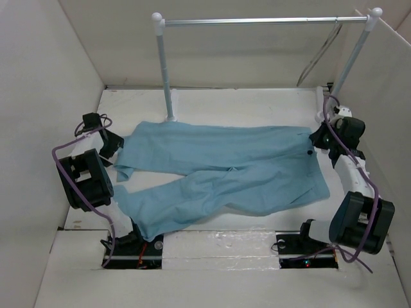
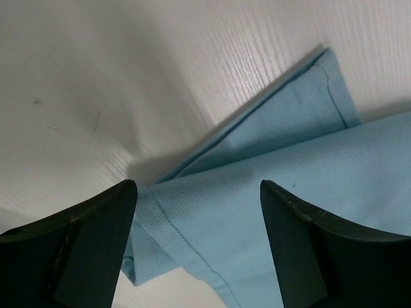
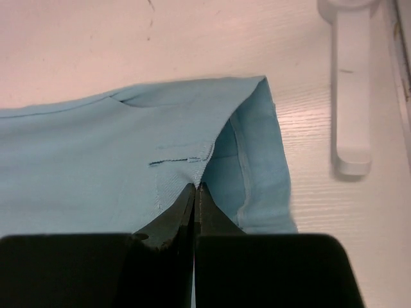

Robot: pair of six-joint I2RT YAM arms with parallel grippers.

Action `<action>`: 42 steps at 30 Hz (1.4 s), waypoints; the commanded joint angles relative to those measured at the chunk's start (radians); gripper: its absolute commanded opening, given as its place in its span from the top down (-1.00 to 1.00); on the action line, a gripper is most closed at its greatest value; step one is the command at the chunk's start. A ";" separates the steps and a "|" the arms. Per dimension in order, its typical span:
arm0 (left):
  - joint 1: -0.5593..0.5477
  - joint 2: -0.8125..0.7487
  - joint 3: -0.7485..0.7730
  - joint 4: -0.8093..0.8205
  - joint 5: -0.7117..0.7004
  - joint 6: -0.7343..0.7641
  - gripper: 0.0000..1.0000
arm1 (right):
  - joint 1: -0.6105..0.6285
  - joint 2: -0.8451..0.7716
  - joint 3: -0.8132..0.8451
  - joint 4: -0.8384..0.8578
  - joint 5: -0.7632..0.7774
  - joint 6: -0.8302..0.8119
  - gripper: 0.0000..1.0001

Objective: Place the trousers on the hanger
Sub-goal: Fold the trousers

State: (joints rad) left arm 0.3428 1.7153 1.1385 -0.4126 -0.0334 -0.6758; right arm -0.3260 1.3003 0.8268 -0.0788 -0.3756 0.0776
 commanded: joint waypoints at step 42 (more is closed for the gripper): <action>-0.073 0.259 0.647 -0.037 -0.213 0.124 1.00 | 0.053 -0.003 -0.038 -0.019 0.130 -0.019 1.00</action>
State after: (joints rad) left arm 0.2558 2.0430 1.6474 -0.4446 -0.1516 -0.5140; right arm -0.2798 1.2968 0.7296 -0.1055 -0.3012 0.0288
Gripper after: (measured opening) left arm 0.006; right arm 0.011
